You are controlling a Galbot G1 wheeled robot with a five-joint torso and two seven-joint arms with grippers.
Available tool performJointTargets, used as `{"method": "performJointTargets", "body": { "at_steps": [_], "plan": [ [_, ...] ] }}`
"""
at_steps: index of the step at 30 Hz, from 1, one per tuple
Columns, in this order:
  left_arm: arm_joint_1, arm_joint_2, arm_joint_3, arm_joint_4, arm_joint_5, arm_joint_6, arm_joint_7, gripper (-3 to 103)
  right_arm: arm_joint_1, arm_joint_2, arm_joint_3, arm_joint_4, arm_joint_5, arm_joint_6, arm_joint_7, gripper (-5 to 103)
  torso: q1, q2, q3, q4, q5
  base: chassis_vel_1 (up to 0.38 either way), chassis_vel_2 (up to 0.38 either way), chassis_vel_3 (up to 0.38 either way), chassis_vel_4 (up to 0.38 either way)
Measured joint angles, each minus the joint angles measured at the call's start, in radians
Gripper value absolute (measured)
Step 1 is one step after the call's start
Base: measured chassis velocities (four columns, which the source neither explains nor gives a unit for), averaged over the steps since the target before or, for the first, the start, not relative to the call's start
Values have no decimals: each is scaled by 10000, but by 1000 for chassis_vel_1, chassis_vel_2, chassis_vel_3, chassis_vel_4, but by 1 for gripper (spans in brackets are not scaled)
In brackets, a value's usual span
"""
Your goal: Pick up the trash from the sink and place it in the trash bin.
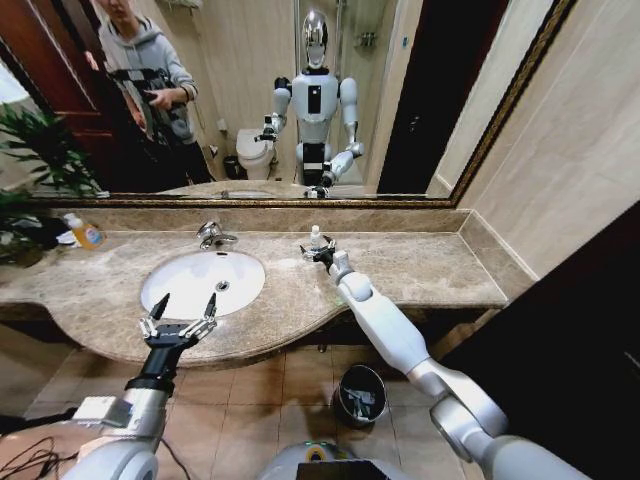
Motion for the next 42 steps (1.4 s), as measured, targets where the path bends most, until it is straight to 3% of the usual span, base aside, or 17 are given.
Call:
{"method": "performJointTargets", "body": {
  "at_steps": [2, 5, 6, 9, 11, 14, 15, 18, 20, 21, 23, 28, 42],
  "plan": [
    [0, 0, 0, 0, 0, 0, 0, 100, -30, -19, 126, -57, -77, 55, 20, 95, 0, 0, 0, 0, 1, 0, 0, 0, 0],
    [0, 0, 0, 0, 0, 0, 0, 100, -94, -8, 220, -64, -116, 84, 25, 79, 0, 1, 0, -1, 2, 0, 0, 0, 0],
    [0, 0, 0, 0, 0, 0, 0, 100, -94, -8, 220, -64, -116, 84, 25, 79, 0, 1, 0, -1, 2, 0, 0, 0, 0],
    [0, 0, 0, 0, 0, 0, 0, 100, -143, 102, 147, 4, -123, 87, 26, 63, 0, 1, 0, 0, 1, 0, 0, 0, 0],
    [0, 0, 0, 0, 0, 0, 0, 100, -164, 133, 100, 58, -125, 85, 28, 63, 0, 1, 0, 0, 1, 0, 0, 0, 0],
    [0, 0, 0, 0, 0, 0, 0, 100, -181, 377, -12, 114, -194, 77, 50, 47, -1, 1, 0, 1, 2, 0, 0, 0, 0],
    [0, 0, 0, 0, 0, 0, 0, 100, -181, 377, -12, 114, -194, 77, 50, 47, -1, 1, 0, 1, 2, 0, 0, 0, 0],
    [0, 0, 0, 0, 0, 0, 0, 100, -147, 508, -84, 45, -216, 73, 71, 31, -1, 1, 0, 1, 1, 0, 0, 0, 0],
    [0, 0, 0, 0, 0, 0, 0, 100, -140, 513, -99, 41, -216, 72, 73, 31, -1, 1, 0, 1, 1, 0, 0, 0, 0],
    [0, 0, 0, 0, 0, 0, 0, 100, -136, 513, -121, 37, -216, 69, 75, 24, -1, 1, 0, 1, 1, 0, 0, 0, 0],
    [0, 0, 0, 0, 0, 0, 0, 100, -134, 508, -126, 35, -216, 68, 75, 24, -1, 1, 0, 1, 1, 0, 0, 0, 0],
    [0, 0, 0, 0, 0, 0, 0, 100, -185, 416, -129, 124, -200, 68, 75, 12, -1, 1, 0, 1, 1, 0, 0, 0, 0],
    [0, 0, 0, 0, 0, 0, 0, 100, -1041, -585, 170, 1784, -148, -41, 152, 12, 0, 1, 0, -1, 2, 0, 0, 0, 0]
  ]
}}
